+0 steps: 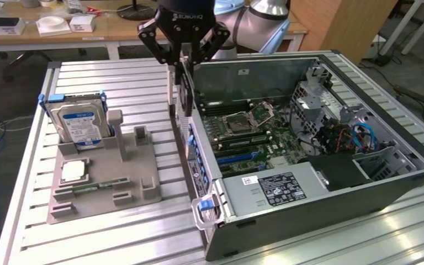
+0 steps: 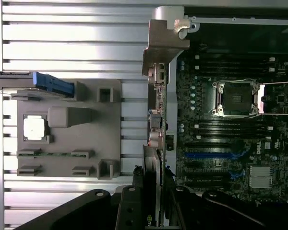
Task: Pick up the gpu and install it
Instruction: 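Pick up the gpu and move the gpu toward the slot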
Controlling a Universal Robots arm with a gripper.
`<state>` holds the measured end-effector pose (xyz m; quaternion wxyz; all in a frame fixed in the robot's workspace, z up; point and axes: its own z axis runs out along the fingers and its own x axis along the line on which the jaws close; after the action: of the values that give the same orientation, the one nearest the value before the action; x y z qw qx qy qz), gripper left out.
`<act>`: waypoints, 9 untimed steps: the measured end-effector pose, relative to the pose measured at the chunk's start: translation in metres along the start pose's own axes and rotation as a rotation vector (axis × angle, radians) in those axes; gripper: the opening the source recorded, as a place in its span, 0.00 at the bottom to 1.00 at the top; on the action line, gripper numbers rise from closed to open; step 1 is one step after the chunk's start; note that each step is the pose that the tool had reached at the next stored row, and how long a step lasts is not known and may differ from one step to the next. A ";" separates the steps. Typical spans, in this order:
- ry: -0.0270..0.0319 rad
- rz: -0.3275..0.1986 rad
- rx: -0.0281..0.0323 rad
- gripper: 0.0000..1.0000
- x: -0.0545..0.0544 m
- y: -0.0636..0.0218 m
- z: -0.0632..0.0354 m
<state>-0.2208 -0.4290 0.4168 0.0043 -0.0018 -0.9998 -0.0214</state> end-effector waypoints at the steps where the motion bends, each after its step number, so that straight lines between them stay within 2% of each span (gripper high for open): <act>1: 0.0000 0.000 0.0000 0.26 -0.003 0.0000 0.0000; 9: -0.0001 0.001 -0.0001 0.26 -0.025 0.0000 -0.0003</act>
<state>-0.1953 -0.4291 0.4169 0.0043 -0.0023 -0.9998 -0.0214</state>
